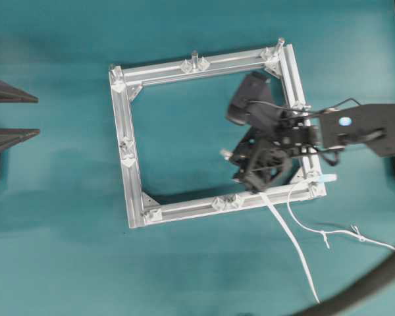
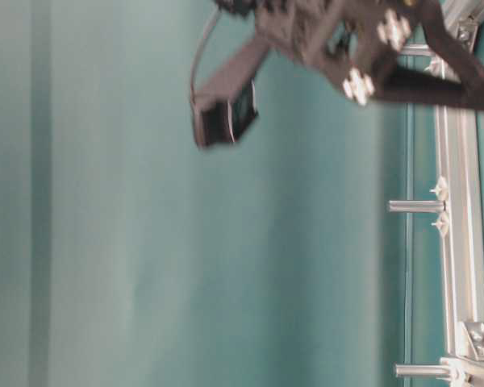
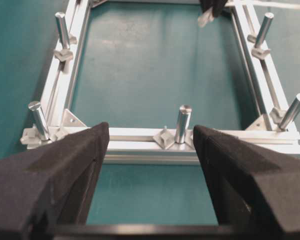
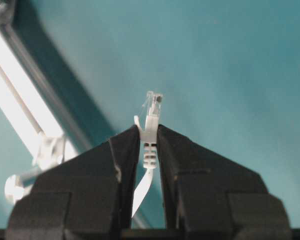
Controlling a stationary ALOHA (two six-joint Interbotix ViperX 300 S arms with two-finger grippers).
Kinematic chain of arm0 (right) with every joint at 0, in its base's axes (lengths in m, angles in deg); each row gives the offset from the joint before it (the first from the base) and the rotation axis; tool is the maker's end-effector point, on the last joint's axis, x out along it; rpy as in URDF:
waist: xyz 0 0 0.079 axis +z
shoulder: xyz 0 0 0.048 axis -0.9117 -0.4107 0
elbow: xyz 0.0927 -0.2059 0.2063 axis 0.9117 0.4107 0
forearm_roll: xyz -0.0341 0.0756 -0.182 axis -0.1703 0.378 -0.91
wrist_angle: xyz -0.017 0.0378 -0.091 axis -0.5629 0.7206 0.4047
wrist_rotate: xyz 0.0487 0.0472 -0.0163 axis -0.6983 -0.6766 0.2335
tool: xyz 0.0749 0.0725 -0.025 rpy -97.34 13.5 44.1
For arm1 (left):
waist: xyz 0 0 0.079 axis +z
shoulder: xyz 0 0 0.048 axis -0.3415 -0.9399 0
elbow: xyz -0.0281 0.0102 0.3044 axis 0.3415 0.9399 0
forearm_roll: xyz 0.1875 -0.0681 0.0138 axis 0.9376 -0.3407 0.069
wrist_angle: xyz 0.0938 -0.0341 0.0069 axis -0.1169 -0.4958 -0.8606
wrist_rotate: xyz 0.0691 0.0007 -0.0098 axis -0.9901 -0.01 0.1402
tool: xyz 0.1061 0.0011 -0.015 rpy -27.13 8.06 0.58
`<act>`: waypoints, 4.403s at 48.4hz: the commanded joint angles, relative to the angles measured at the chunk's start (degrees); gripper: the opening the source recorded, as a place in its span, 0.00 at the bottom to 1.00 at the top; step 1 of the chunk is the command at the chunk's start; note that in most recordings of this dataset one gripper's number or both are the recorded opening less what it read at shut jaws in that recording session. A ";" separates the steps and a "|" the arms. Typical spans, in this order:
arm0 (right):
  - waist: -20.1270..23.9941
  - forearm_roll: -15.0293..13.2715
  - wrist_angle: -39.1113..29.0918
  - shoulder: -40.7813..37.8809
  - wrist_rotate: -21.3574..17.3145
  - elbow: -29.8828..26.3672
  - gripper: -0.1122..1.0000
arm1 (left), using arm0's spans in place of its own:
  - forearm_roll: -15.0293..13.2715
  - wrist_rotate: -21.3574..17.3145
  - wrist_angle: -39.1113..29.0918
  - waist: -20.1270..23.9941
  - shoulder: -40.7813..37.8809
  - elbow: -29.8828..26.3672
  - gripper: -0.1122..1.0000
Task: Move the cable alternately left and right between 8 pins so it hooks onto each one.
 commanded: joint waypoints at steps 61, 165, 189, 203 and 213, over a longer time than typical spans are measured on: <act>14.06 2.37 -9.32 -17.84 6.94 -31.46 0.21 | 0.18 0.09 2.81 -0.18 0.62 2.02 0.74; 5.10 -10.02 -4.22 -20.39 -29.09 -33.40 0.21 | 0.18 -0.09 2.46 -0.09 2.90 2.29 0.74; 4.39 -20.39 -10.90 -13.45 -36.83 -23.29 0.21 | 0.18 -0.09 2.46 -0.09 2.99 2.37 0.74; -0.18 -23.38 -11.34 -13.27 -29.88 -24.08 0.21 | 0.18 -0.09 2.46 -0.09 2.99 2.29 0.74; -4.75 -19.69 -11.34 -16.08 -20.74 -29.09 0.21 | 0.18 -0.09 2.46 -0.18 2.99 2.29 0.73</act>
